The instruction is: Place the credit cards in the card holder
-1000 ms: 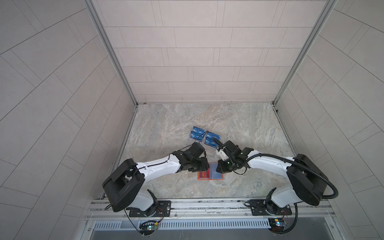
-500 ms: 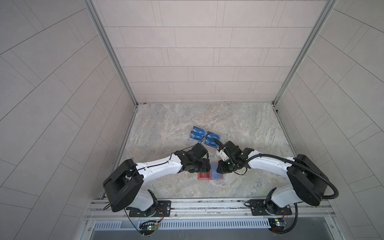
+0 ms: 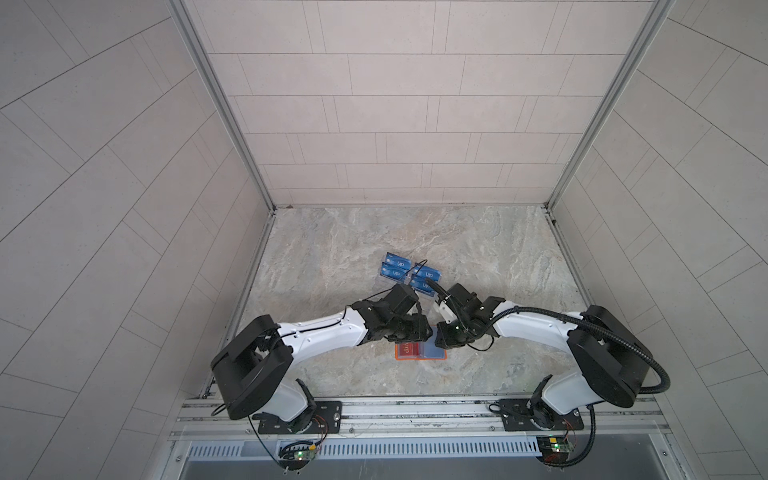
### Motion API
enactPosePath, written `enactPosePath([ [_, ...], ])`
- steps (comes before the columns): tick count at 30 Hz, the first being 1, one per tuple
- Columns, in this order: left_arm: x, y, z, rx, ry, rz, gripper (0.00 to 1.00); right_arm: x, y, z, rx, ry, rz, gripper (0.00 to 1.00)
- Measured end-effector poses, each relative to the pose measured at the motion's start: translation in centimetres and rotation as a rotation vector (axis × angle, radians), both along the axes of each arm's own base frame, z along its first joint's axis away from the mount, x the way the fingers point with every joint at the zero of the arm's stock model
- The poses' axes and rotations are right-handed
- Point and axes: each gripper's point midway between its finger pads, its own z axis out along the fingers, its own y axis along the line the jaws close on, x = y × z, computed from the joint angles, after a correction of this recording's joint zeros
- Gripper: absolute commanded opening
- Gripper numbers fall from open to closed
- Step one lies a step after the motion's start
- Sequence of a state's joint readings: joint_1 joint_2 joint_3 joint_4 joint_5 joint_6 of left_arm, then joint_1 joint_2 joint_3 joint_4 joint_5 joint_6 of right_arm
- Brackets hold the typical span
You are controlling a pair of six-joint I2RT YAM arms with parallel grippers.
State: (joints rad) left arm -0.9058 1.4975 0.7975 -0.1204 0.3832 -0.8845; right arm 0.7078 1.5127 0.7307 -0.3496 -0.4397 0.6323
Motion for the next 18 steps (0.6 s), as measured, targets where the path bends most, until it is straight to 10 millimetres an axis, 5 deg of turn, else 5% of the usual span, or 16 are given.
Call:
enactPosePath([
  [8, -0.4, -0.4, -2.5, -0.008, 0.047, -0.004, 0.34, 0.1, -0.2, -0.1, -0.009, -0.005, -0.004, 0.18],
  [18, 0.0, 0.0, -4.7, -0.01, 0.075, 0.024, 0.33, 0.1, -0.2, -0.1, -0.011, -0.006, -0.006, 0.17],
])
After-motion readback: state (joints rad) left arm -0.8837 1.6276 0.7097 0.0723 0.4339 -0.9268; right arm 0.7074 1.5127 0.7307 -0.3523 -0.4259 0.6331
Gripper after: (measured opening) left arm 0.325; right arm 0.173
